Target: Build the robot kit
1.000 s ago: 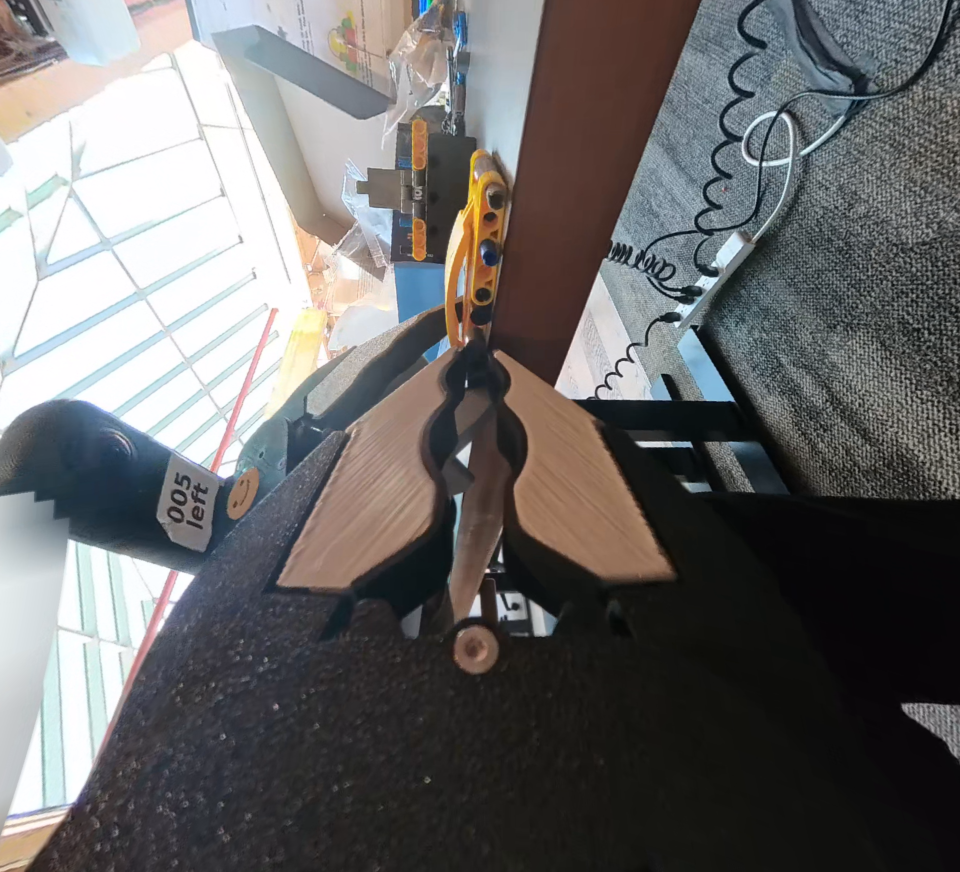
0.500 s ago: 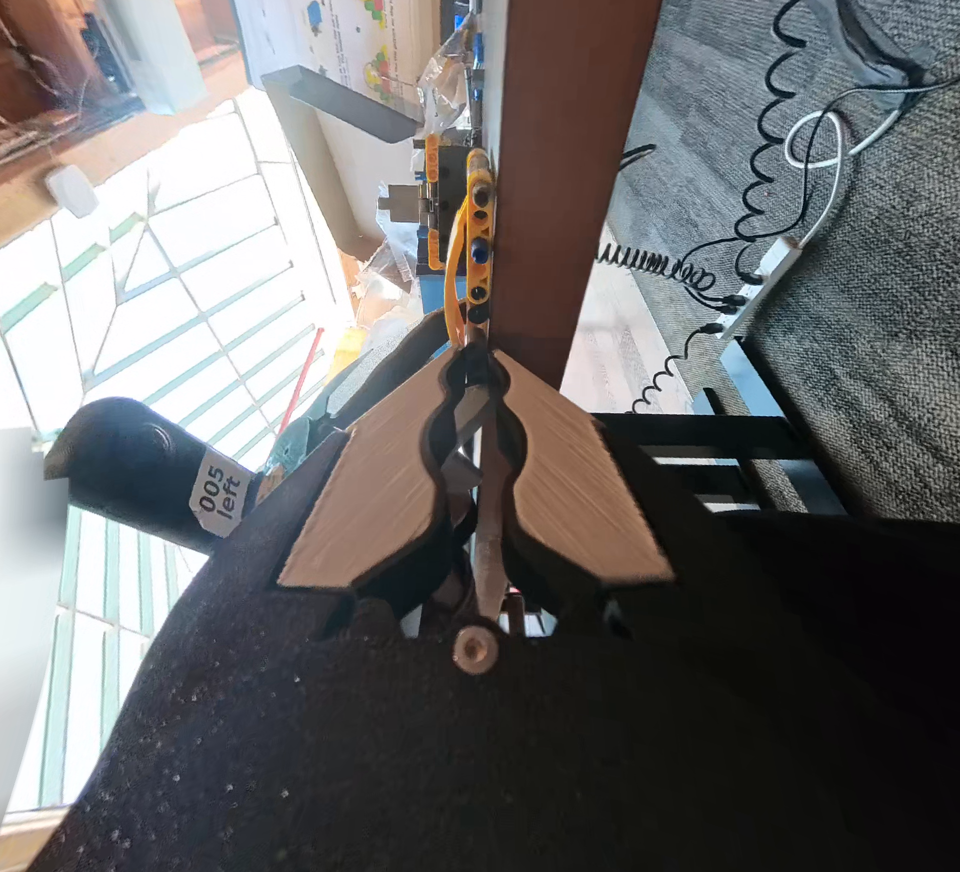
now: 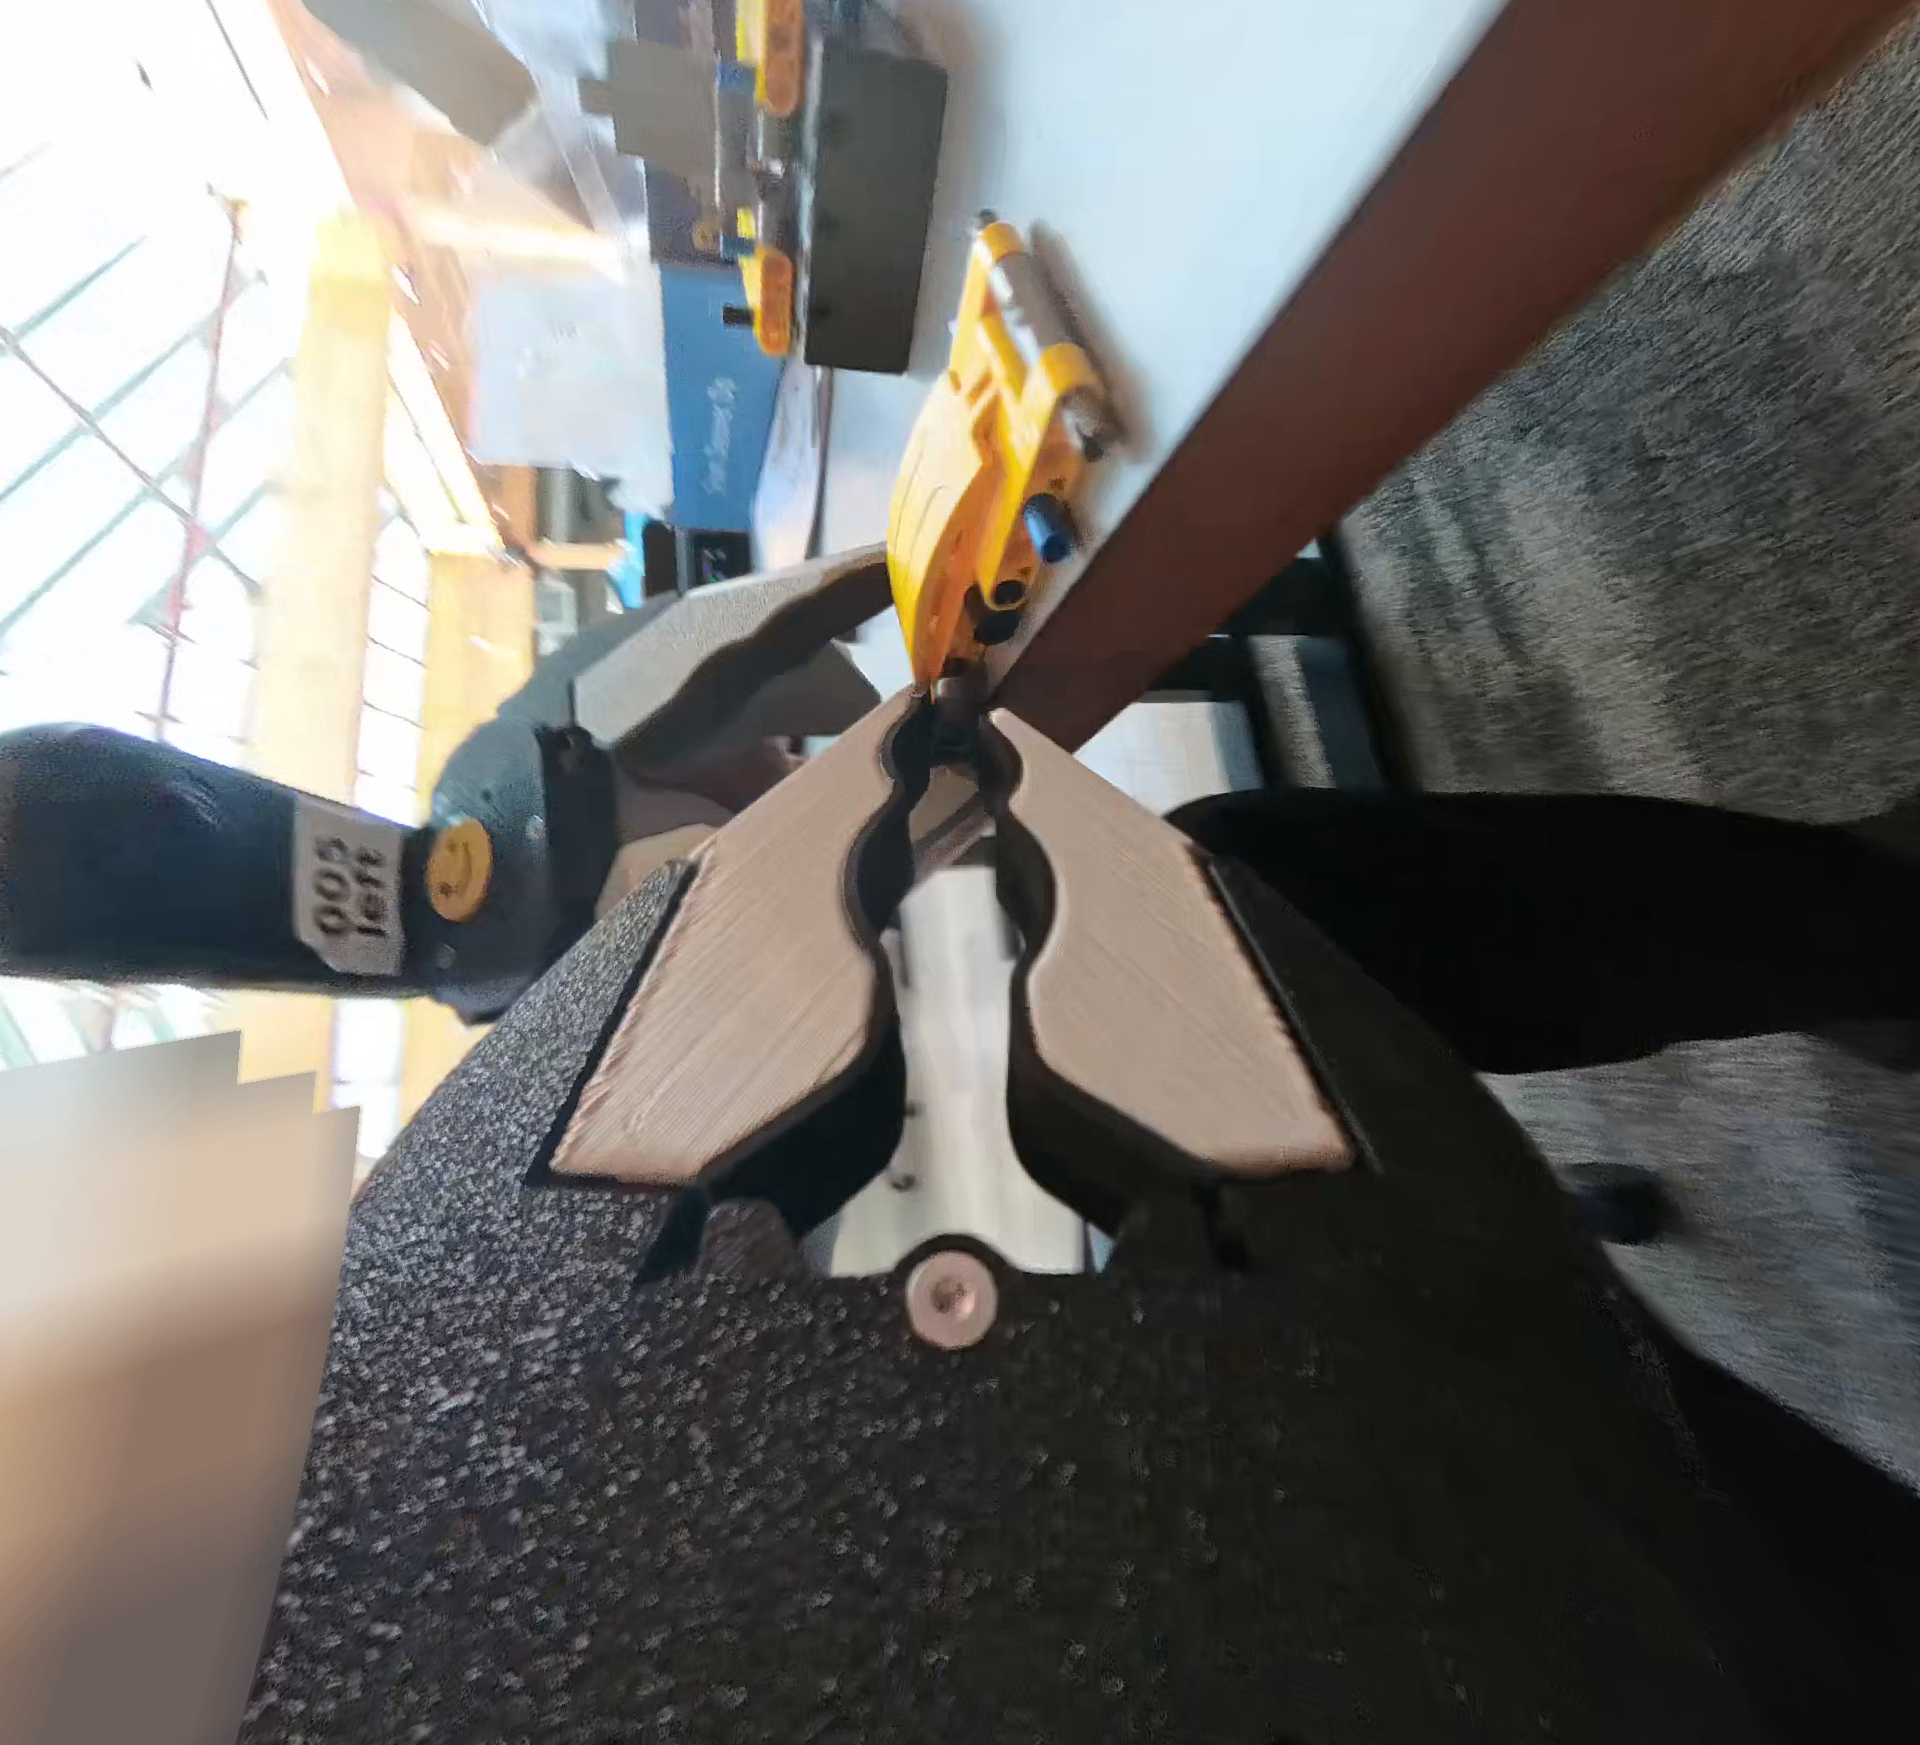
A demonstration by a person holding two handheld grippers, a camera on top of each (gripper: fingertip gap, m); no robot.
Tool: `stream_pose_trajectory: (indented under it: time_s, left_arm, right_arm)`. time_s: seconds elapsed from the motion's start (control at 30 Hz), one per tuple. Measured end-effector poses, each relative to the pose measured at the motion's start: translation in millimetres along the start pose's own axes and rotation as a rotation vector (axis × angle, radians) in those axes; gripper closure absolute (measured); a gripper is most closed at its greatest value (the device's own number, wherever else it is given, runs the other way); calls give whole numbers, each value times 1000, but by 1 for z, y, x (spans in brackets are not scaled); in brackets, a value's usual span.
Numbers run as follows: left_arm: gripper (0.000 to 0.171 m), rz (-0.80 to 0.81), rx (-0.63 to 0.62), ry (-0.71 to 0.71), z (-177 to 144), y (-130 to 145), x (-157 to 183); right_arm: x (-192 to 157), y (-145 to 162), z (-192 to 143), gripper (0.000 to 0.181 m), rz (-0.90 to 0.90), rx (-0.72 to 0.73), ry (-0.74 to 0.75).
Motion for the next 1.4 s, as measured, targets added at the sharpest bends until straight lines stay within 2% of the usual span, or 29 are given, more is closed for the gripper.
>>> stream_pose_trajectory:
  time_s: [0.13, 0.53, 0.6, 0.7, 0.83, 0.87, 0.93, 1.0, 1.13, 1.3, 1.4]
  left_arm:
    - [133, -20, 2, -18, 0, 0, 1]
    - [132, -15, 9, -46, 0, 1, 3]
    - [132, -18, 9, -44, 0, 1, 3]
    - [132, -21, 9, -40, 0, 1, 3]
    - [132, -10, 12, -43, -1, 2, 4]
    - [132, -6, 13, -42, -1, 2, 5]
    - [132, 5, 13, -39, -2, 2, 6]
    - [132, 20, 9, -37, -2, 2, 7]
    - [132, 26, 11, -45, -3, 3, 8]
    - [132, 6, -8, -54, -3, 1, 8]
    - [132, -11, -10, -69, -2, 1, 8]
  right_arm:
    - [-2, 0, 0, 174, -172, -48, 23]
    - [-3, -5, -10, 170, -343, -190, 37]
    - [-5, -2, -18, 173, -424, -287, 67]
    - [-18, -9, -33, 163, -703, -401, 161]
    - [-54, -33, -27, 127, -1296, -634, 204]
    - [-59, -37, -19, 119, -1450, -713, 197]
    - [-59, -34, -3, 119, -1701, -890, 103]
    - [-48, -35, 9, 120, -1835, -1029, 28]
    - [-30, -43, 23, 124, -1805, -1172, -105]
    - [-31, -39, 26, 129, -1776, -1236, -287]
    - [-31, -40, 32, 135, -1768, -1287, -331]
Point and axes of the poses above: each gripper's, where its closed fingertips meet, z out along the fingers, y out of its underside, x = y × z across the jaws, the point moved 7 cm from there along -z, back along the fingers, and after that the axes turned 9 degrees about -y, right-handed, at the moved point
